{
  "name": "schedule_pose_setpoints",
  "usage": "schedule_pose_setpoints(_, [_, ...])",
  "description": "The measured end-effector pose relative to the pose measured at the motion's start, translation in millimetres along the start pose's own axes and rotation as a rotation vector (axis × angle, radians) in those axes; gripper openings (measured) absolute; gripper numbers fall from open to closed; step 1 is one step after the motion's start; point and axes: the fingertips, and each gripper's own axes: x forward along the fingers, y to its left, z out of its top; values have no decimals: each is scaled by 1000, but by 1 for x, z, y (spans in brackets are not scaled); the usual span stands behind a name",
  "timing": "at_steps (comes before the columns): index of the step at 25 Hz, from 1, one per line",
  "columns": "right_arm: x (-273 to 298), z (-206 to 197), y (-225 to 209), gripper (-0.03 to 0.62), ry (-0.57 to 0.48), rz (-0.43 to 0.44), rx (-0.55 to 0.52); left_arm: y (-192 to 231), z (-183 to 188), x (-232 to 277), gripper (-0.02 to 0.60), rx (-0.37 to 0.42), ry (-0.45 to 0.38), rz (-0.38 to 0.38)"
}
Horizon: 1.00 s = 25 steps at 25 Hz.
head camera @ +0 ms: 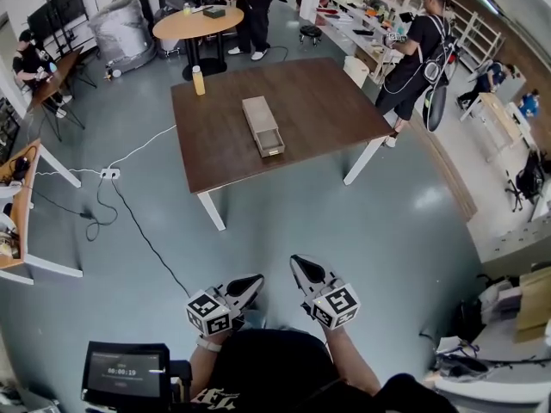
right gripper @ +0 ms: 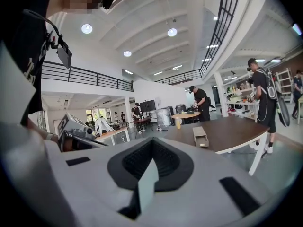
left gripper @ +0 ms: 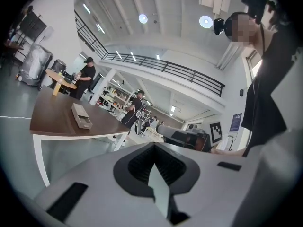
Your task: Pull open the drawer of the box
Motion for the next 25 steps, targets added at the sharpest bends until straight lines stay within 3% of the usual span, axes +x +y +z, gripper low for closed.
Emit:
schedule_pose_setpoints(12, [-108,-26,-1,-12,-4,-42,51,-101,-47,23,0,18,43,-49])
schedule_pose_setpoints(25, [-168,-61,38,-12,58,-40,15,-161,-94,3,0,9,59,-42])
